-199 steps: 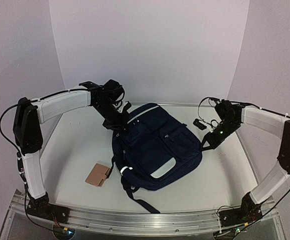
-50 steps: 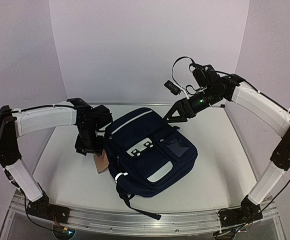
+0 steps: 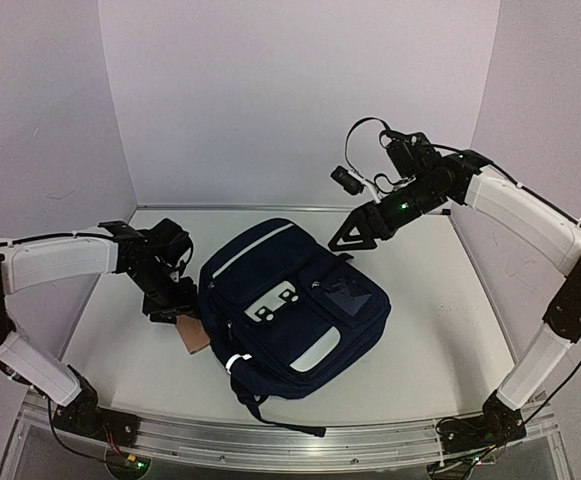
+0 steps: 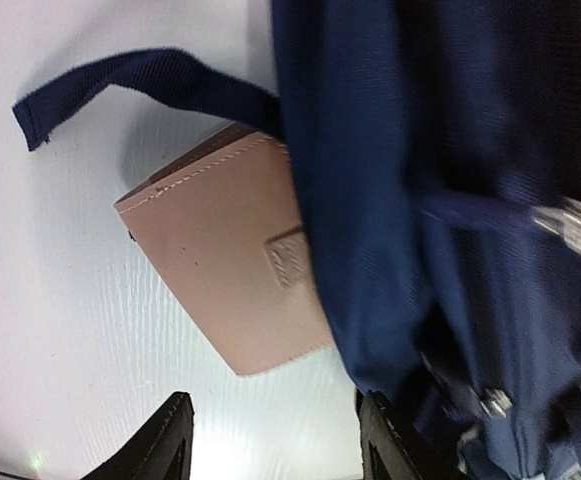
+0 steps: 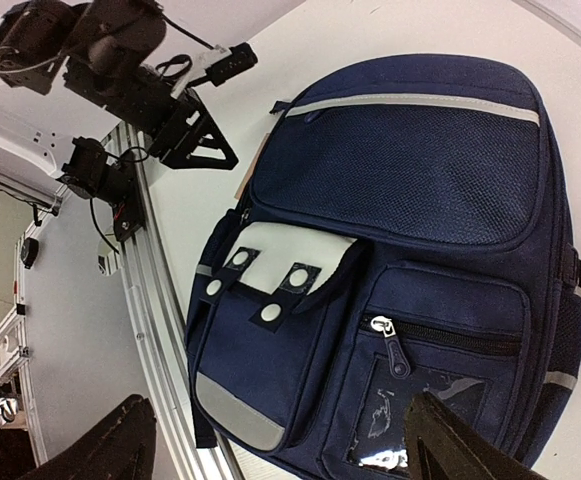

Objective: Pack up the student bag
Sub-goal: Move the personal item to the center of the board.

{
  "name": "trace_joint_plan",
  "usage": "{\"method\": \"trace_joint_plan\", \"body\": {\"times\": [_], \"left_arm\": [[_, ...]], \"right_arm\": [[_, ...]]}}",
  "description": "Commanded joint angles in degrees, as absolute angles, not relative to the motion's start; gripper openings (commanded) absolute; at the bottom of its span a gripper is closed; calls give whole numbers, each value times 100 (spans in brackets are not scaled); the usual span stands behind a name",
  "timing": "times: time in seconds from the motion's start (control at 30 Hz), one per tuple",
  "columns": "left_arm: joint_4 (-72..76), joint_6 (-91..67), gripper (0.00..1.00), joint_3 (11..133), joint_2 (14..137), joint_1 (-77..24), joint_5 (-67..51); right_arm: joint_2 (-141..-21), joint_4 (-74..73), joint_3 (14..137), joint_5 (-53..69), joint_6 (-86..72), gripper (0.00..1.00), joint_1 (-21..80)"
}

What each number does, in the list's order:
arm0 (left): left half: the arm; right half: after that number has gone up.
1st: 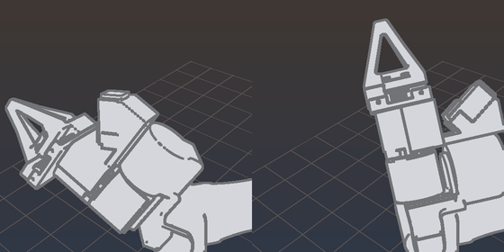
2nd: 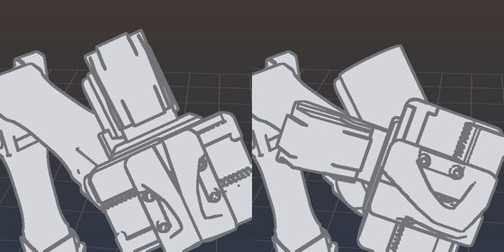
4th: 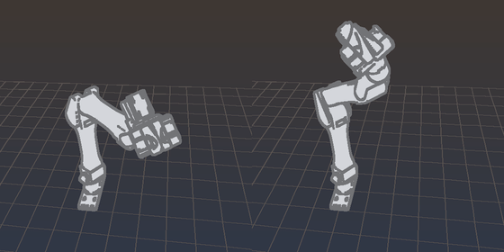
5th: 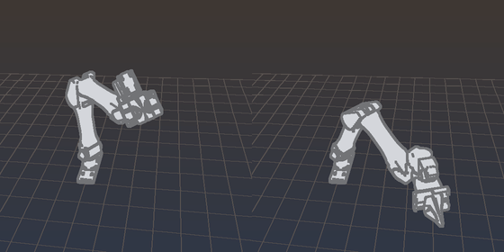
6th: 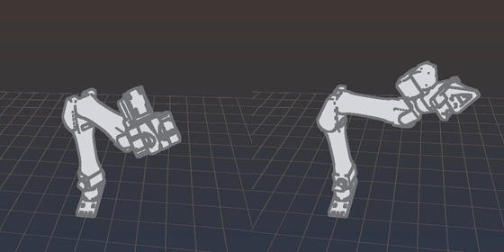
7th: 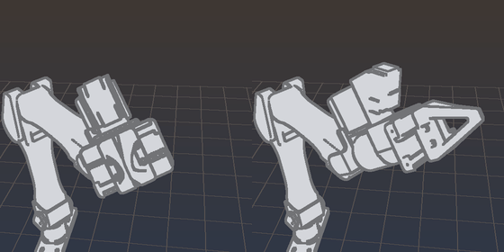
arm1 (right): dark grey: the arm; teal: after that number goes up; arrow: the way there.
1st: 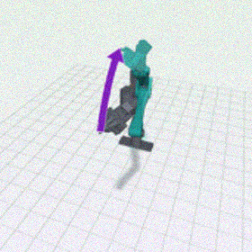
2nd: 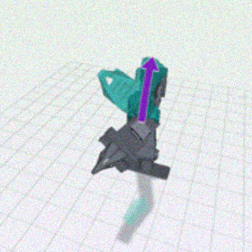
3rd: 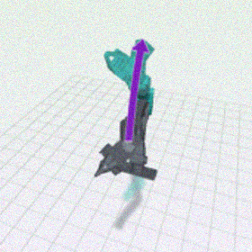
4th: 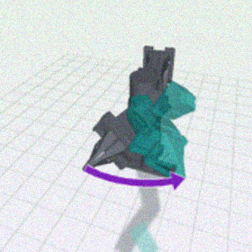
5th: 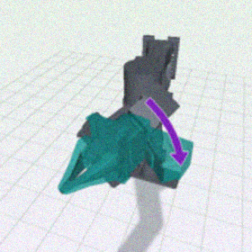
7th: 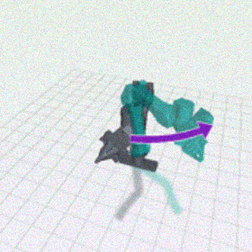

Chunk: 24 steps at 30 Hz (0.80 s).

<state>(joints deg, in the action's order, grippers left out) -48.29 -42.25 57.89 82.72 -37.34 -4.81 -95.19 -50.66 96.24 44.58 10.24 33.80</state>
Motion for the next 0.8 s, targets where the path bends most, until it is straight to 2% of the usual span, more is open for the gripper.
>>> {"method": "trace_joint_plan", "body": {"times": [0.0,0.17,0.33,0.57,0.63,0.77], "left_arm": [[-4658,-4697,55,5820,8979,-3699,-343],[-4645,-4802,48,6045,9682,-3692,-296],[-4853,-4688,47,5922,10039,-3666,-376],[-5854,-3902,45,5683,9374,-3623,-126],[-5937,-3653,44,5813,9179,-3613,-333],[-6792,-3397,44,6360,9326,-3599,36]], "right_arm": [[-9633,-5071,9924,4454,1030,85,3393],[-9656,-5071,9976,4401,1024,85,3394],[-9578,-5081,9913,4310,1053,85,3393],[-9468,-5097,9814,4250,1118,85,3392],[-9446,-5098,9806,4247,1130,85,3389],[-9384,-5109,9760,4206,1147,85,3389]]}}
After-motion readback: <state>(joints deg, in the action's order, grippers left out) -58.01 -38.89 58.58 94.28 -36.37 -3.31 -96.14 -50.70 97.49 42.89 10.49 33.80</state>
